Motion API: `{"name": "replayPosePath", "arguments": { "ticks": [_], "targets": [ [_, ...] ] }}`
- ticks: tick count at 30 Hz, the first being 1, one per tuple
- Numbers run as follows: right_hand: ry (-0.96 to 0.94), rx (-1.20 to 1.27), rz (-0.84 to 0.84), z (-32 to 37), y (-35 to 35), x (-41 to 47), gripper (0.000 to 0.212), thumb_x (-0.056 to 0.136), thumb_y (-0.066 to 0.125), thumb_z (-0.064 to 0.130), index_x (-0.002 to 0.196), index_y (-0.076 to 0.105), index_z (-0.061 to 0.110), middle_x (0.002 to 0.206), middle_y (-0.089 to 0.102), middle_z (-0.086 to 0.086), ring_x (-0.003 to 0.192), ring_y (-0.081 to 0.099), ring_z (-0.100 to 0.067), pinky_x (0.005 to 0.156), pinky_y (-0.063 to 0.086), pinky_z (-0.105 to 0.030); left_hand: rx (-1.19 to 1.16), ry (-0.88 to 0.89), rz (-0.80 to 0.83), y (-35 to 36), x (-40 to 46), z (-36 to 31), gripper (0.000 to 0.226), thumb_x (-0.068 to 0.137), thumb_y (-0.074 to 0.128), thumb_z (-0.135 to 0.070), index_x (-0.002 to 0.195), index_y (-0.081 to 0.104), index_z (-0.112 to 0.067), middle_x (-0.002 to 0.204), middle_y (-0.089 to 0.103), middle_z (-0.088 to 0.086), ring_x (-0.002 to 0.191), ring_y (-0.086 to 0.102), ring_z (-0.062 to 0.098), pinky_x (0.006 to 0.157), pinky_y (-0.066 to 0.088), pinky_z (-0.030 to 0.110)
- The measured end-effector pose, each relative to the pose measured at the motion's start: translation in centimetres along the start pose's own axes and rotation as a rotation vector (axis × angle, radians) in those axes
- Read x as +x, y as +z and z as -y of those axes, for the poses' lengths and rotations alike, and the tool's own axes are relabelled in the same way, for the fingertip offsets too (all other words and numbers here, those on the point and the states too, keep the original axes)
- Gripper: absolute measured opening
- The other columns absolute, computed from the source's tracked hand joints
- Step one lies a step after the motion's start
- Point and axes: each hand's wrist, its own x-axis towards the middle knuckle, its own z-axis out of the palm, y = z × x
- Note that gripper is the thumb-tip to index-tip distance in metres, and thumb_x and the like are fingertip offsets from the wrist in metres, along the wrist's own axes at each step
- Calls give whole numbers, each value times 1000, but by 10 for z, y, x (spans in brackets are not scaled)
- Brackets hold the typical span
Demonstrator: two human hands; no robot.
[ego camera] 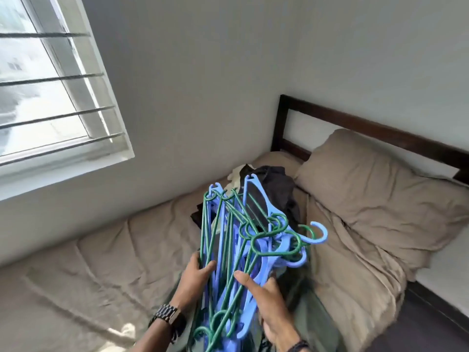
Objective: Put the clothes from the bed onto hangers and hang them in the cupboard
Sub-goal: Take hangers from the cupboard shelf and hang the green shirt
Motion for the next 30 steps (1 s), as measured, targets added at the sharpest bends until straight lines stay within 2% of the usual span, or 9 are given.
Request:
{"name": "replayPosePath", "arguments": {
  "ticks": [3,8,11,14,16,20,23,26,30],
  "targets": [
    [-49,76,-5,-33,16,42,87,45,92,34,121,54,18,111,70,4,102,66,-9,91,48,-28,4,36,-16,-10,51,31,22,85,67,-18,103,55,-18,108,68,5,91,66,15,90,51,38],
    [-146,154,-44,-101,54,115,98,37,95,44,122,50,26,119,63,10,103,62,0,90,45,-22,-13,183,-5,-35,135,88,25,89,62,-4,110,54,-15,105,68,6,92,67,20,88,51,39],
    [-236,167,-66,-130,89,152,71,68,85,18,123,42,28,122,55,15,100,53,8,85,40,-7,11,253,53,-64,187,117,37,87,67,-12,121,51,-14,114,67,5,102,65,21,98,47,45],
    [-314,80,-99,-158,126,188,65,79,75,19,125,31,32,123,45,21,110,47,8,78,32,4,26,302,121,-98,238,137,59,78,71,-32,129,48,-14,120,64,3,107,64,18,94,50,36],
    [-364,-9,-140,-178,153,210,65,80,75,28,129,32,30,129,42,21,122,38,5,82,26,7,53,334,165,-119,269,144,43,87,68,-19,126,51,-14,118,65,2,104,64,16,82,52,22],
    [-230,-83,-187,-197,195,250,96,60,71,72,137,43,22,129,52,12,118,46,0,92,34,-14,127,393,261,-153,307,141,35,90,61,-8,122,49,-17,122,61,-2,106,59,9,90,44,22],
    [-77,-118,-145,-193,222,277,73,81,64,56,139,34,25,122,51,13,117,48,-6,89,33,-15,207,400,257,-179,346,135,42,92,59,-8,128,41,-20,119,56,-10,111,51,7,99,38,24],
    [66,-183,-142,-194,239,308,73,82,61,59,140,37,24,136,50,8,124,48,-14,96,46,-31,391,370,278,-190,396,158,45,92,60,-20,133,44,-13,127,57,-2,119,53,15,102,38,29],
    [279,-289,-106,-212,246,327,35,93,53,28,123,42,15,122,48,-2,101,51,-22,92,50,-46,679,205,312,-180,432,210,64,95,55,-25,146,22,-5,143,43,14,129,45,28,105,35,32]
  ]
}}
